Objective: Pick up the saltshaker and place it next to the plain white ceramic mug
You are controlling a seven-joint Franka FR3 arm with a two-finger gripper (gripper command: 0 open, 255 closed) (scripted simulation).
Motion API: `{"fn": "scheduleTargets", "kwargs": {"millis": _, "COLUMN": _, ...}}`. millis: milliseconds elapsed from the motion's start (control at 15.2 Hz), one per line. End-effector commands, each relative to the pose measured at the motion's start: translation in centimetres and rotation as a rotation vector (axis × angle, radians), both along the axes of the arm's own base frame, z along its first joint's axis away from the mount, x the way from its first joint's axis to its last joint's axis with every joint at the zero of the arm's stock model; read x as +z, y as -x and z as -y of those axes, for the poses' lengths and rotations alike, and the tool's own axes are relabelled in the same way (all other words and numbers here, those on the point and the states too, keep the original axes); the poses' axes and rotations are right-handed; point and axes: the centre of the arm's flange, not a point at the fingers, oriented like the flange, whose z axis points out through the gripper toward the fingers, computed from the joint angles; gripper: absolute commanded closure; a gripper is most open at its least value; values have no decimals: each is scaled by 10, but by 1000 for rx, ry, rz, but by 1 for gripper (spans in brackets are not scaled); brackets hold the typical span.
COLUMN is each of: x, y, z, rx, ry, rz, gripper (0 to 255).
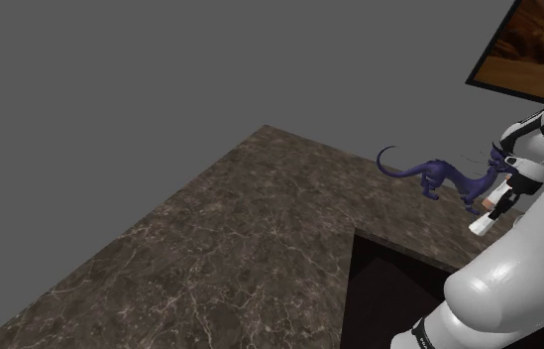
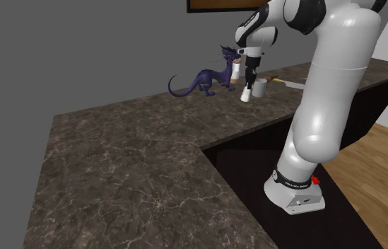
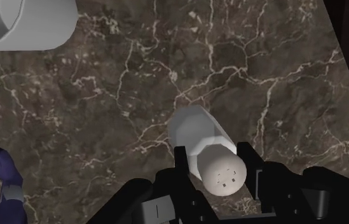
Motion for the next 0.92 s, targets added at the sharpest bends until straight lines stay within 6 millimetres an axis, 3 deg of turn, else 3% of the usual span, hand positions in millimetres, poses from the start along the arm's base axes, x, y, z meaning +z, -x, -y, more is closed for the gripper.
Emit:
{"fn": "scheduleTargets", "kwargs": {"millis": 0, "x": -11, "y": 0, "z": -1, "rx": 0, "ry": 1, "rz": 0, "gripper": 255}}
{"fn": "scheduleTargets", "kwargs": {"millis": 198, "x": -26, "y": 0, "z": -1, "rx": 0, "ry": 1, "rz": 0, "gripper": 255}}
{"fn": "scheduleTargets", "kwargs": {"millis": 726, "x": -28, "y": 0, "z": -1, "rx": 0, "ry": 1, "rz": 0, "gripper": 255}}
{"fn": "scheduleTargets", "kwargs": {"millis": 792, "x": -28, "y": 0, "z": -1, "rx": 0, "ry": 1, "rz": 0, "gripper": 0}}
{"fn": "scheduleTargets", "kwargs": {"millis": 858, "x": -28, "y": 0, "z": -1, "rx": 0, "ry": 1, "rz": 0, "gripper": 0}}
